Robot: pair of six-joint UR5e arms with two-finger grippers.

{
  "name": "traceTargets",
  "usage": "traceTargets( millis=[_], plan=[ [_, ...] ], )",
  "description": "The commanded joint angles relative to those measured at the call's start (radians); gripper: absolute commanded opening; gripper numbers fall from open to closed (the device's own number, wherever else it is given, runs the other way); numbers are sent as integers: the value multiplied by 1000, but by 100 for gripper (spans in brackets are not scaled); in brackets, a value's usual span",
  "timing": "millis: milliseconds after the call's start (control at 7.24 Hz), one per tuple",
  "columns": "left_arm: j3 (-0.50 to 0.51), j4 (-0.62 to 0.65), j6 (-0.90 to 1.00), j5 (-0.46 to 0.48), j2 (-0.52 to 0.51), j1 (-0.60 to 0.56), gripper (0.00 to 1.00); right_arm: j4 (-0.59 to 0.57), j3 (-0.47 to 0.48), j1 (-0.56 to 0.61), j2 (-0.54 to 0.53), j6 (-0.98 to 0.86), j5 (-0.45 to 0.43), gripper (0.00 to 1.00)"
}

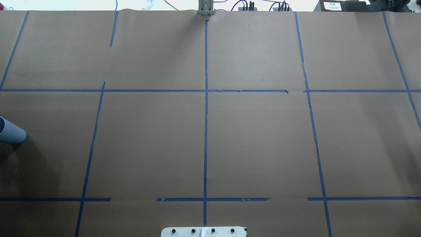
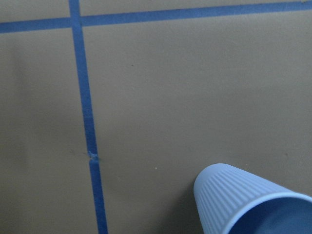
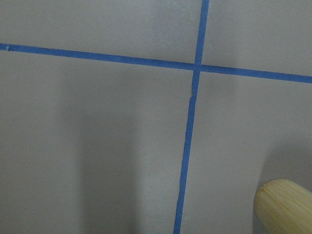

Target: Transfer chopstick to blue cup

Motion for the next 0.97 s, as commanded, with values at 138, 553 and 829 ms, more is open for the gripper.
traceTargets(
  millis=[138,553,829],
  plan=[
    [2,2,-37,2,-42,34,8,-1,-1,0,0,0,0,100],
    [-55,6,-203,-102,-156,37,0,0,-1,-3,2,0,0,100],
    [-157,9,-610,-121,-327,152,0,0,10,-3,3,0,2,100]
  ],
)
